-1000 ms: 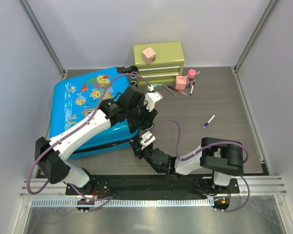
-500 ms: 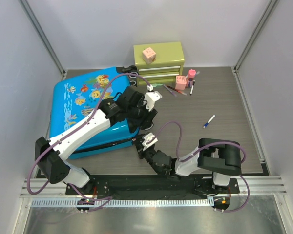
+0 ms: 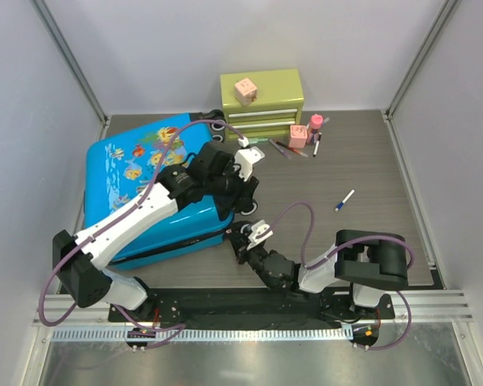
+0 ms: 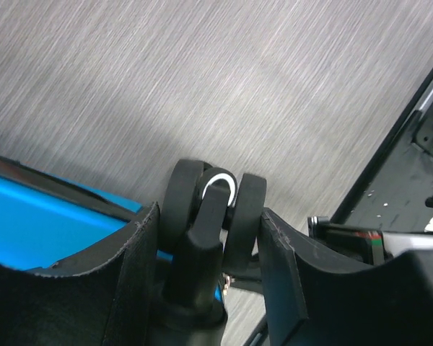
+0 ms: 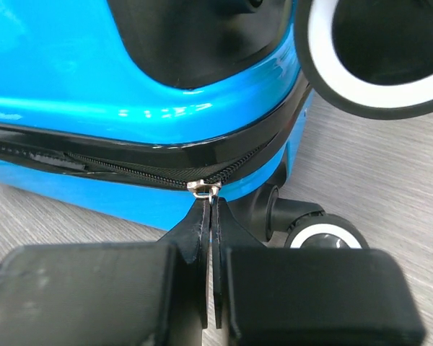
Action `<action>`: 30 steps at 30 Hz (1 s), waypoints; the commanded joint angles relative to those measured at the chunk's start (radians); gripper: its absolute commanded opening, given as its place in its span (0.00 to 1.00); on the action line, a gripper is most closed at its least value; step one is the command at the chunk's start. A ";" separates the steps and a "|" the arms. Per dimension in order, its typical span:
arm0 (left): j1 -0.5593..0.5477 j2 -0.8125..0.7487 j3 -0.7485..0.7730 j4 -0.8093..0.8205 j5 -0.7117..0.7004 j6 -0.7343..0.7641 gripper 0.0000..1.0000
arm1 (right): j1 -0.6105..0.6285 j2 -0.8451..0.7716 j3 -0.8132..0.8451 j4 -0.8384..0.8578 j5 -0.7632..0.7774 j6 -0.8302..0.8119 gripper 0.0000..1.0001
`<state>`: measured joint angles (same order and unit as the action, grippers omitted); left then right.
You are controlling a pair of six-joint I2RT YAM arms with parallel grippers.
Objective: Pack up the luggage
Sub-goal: Zip the luggage at the center of the board.
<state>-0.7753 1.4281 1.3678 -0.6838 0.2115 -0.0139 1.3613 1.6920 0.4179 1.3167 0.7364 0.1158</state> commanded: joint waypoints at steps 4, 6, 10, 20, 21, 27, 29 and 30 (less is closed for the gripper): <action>0.059 -0.149 -0.009 0.010 -0.103 -0.095 0.00 | -0.037 -0.092 -0.125 0.116 0.216 0.028 0.01; 0.060 -0.152 -0.021 0.012 -0.103 -0.097 0.00 | -0.042 -0.113 -0.142 0.116 0.218 0.033 0.01; 0.062 -0.159 -0.042 0.035 -0.064 -0.098 0.00 | -0.050 -0.167 -0.157 0.037 0.193 0.033 0.01; 0.056 -0.115 0.026 0.107 0.067 -0.139 0.23 | -0.051 -0.218 -0.197 0.016 0.149 0.076 0.01; 0.050 -0.097 0.036 0.109 0.066 -0.139 0.36 | -0.051 -0.219 -0.203 0.016 0.146 0.082 0.01; -0.030 -0.025 0.096 0.112 0.026 -0.110 0.62 | -0.051 -0.250 -0.229 0.010 0.149 0.114 0.01; -0.061 0.005 0.112 0.118 0.023 -0.103 0.67 | -0.051 -0.265 -0.229 -0.011 0.147 0.117 0.01; -0.071 0.014 0.117 0.118 0.016 -0.087 0.70 | -0.051 -0.270 -0.232 -0.016 0.146 0.119 0.01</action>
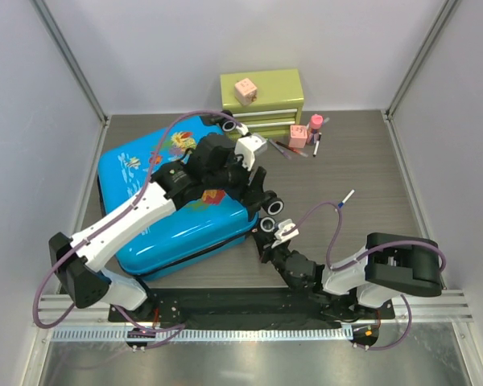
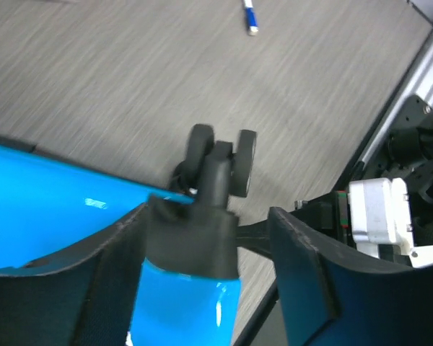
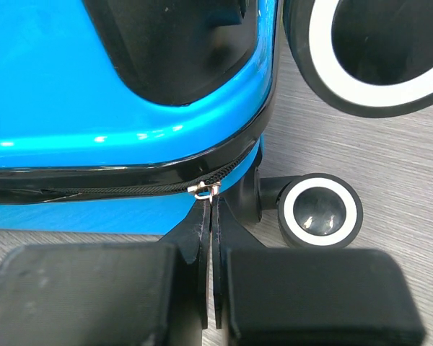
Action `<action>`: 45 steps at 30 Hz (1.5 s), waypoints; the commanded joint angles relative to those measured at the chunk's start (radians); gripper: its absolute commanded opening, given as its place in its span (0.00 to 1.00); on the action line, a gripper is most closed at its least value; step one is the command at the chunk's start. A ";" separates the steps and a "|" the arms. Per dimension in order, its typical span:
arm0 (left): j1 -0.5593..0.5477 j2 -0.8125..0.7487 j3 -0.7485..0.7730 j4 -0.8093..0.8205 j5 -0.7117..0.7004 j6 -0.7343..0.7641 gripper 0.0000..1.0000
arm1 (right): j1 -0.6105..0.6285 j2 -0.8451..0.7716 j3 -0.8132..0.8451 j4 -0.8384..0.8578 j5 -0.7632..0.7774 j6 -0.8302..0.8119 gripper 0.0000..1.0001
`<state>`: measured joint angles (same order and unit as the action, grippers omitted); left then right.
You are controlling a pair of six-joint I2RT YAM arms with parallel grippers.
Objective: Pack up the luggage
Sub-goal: Zip the luggage at the center of the board.
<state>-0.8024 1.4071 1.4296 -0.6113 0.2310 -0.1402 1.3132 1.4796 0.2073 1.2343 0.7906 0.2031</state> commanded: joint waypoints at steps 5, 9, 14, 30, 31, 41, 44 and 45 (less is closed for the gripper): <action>-0.093 0.101 0.087 0.036 -0.018 0.083 0.75 | -0.003 -0.077 -0.039 0.076 0.093 0.048 0.01; -0.095 0.131 0.094 0.033 -0.032 0.114 0.80 | -0.003 -0.090 -0.055 0.083 0.088 0.070 0.01; -0.095 0.185 0.117 0.024 -0.018 0.136 0.87 | -0.003 -0.094 -0.055 0.076 0.084 0.076 0.01; -0.095 0.312 0.184 0.001 -0.027 0.179 0.90 | -0.003 -0.125 -0.075 0.048 0.094 0.087 0.01; -0.093 0.320 0.186 -0.004 -0.030 0.179 0.90 | -0.002 -0.128 -0.075 0.047 0.094 0.085 0.01; -0.093 0.369 0.210 -0.073 0.042 0.175 0.36 | -0.003 -0.197 -0.101 -0.016 0.137 0.073 0.01; -0.093 0.362 0.200 -0.065 0.054 0.165 0.05 | -0.003 -0.235 -0.111 -0.048 0.151 0.073 0.01; -0.092 0.352 0.200 -0.062 0.059 0.163 0.00 | -0.003 -0.252 -0.117 -0.052 0.154 0.073 0.01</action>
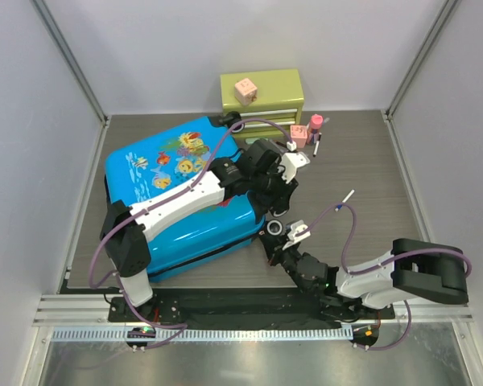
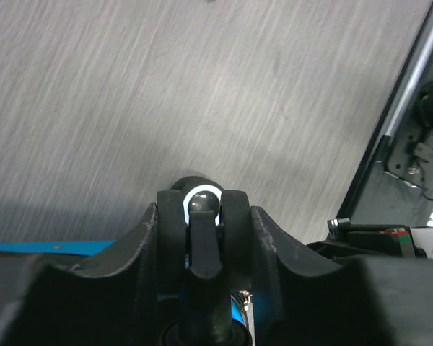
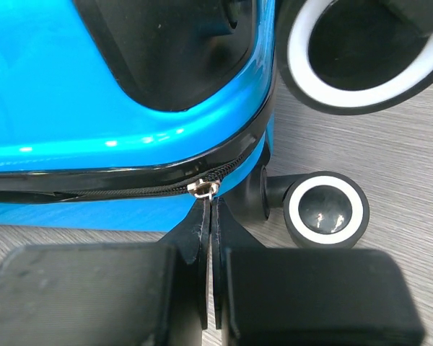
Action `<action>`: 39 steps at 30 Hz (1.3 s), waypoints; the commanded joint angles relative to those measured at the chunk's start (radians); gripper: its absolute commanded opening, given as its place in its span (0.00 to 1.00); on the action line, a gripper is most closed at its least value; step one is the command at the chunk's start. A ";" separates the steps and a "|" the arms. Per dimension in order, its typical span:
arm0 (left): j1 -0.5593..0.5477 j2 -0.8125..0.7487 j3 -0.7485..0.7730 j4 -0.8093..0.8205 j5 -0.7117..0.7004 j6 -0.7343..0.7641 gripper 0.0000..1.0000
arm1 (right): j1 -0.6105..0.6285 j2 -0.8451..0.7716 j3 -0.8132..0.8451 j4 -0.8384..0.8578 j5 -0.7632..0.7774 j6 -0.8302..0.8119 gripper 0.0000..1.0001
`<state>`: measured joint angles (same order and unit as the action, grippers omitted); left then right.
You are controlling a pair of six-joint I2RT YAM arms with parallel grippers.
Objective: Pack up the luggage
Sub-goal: Zip the luggage at the center of the board.
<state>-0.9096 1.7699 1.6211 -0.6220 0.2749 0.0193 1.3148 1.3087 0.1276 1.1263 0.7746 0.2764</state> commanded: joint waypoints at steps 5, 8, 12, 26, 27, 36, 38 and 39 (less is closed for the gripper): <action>0.031 -0.072 -0.019 -0.015 0.052 -0.039 0.00 | -0.005 -0.146 -0.071 0.007 0.213 0.027 0.01; 0.040 -0.116 -0.053 0.031 0.087 -0.061 0.00 | -0.003 -0.192 -0.091 -0.034 0.229 0.059 0.01; 0.052 -0.138 -0.063 0.024 0.098 -0.068 0.00 | -0.005 -0.242 -0.095 -0.098 0.253 0.064 0.01; 0.086 -0.233 -0.121 0.073 0.214 -0.124 0.00 | -0.012 -0.332 -0.086 -0.249 0.354 0.069 0.01; 0.087 -0.242 -0.124 0.073 0.216 -0.125 0.00 | -0.015 -0.316 -0.079 -0.246 0.354 0.066 0.01; 0.089 -0.276 -0.164 0.067 0.224 -0.125 0.00 | -0.127 -0.121 -0.042 -0.161 0.292 0.113 0.01; 0.089 -0.282 -0.171 0.061 0.224 -0.119 0.00 | -0.150 -0.115 -0.036 -0.142 0.278 0.100 0.01; 0.087 -0.283 -0.173 0.059 0.225 -0.117 0.00 | -0.153 -0.117 -0.031 -0.141 0.272 0.096 0.01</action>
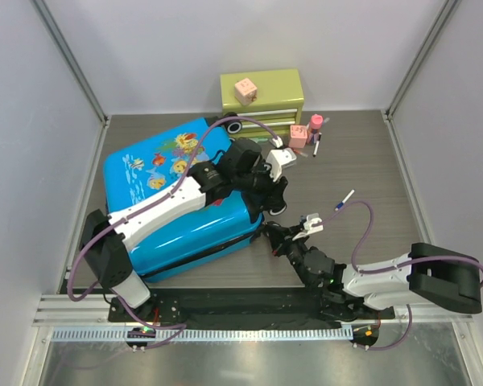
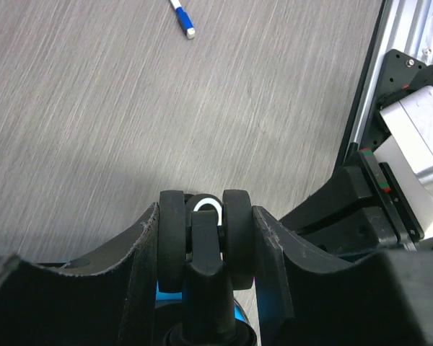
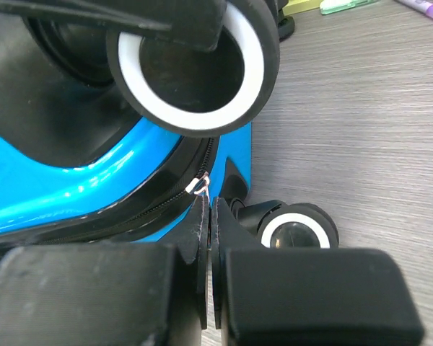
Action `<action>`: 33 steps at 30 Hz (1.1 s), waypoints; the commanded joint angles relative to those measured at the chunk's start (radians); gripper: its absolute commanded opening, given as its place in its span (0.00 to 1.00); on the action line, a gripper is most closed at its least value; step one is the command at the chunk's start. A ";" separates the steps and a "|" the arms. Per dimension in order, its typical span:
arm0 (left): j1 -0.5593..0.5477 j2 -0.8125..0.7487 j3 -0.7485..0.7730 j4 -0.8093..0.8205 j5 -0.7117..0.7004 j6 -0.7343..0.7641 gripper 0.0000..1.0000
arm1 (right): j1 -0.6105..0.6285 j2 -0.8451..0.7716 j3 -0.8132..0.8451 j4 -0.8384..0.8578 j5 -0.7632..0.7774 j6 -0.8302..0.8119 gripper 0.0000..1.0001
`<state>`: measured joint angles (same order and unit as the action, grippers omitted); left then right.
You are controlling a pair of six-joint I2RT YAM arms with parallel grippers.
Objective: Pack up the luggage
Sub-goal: Zip the luggage at the center of the board.
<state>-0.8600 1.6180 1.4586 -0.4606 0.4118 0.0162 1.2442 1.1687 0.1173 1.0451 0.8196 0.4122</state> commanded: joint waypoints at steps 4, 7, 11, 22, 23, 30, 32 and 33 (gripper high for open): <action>0.039 -0.150 -0.012 -0.102 0.104 -0.116 0.00 | -0.124 0.014 -0.022 -0.053 0.211 -0.062 0.01; 0.039 -0.162 -0.018 -0.096 0.123 -0.120 0.00 | -0.172 0.000 -0.038 -0.040 0.168 -0.066 0.01; 0.039 -0.178 -0.032 -0.089 0.163 -0.125 0.00 | -0.232 0.003 -0.038 -0.025 0.102 -0.076 0.01; 0.039 -0.217 -0.090 -0.073 0.222 -0.134 0.00 | -0.328 0.124 -0.034 0.111 -0.040 -0.078 0.01; 0.041 -0.222 -0.093 -0.072 0.222 -0.134 0.00 | -0.338 0.132 -0.036 0.121 -0.046 -0.078 0.01; 0.039 -0.247 -0.125 -0.055 0.262 -0.140 0.00 | -0.393 0.189 -0.033 0.174 -0.177 -0.066 0.01; 0.039 -0.254 -0.132 -0.049 0.274 -0.142 0.00 | -0.410 0.212 -0.027 0.178 -0.221 -0.062 0.01; 0.041 -0.256 -0.133 -0.049 0.278 -0.144 0.00 | -0.420 0.221 -0.018 0.179 -0.237 -0.058 0.01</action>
<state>-0.8394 1.5009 1.3350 -0.4137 0.4793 0.0601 0.9428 1.3365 0.1162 1.2926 0.3470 0.4191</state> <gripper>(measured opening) 0.466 0.029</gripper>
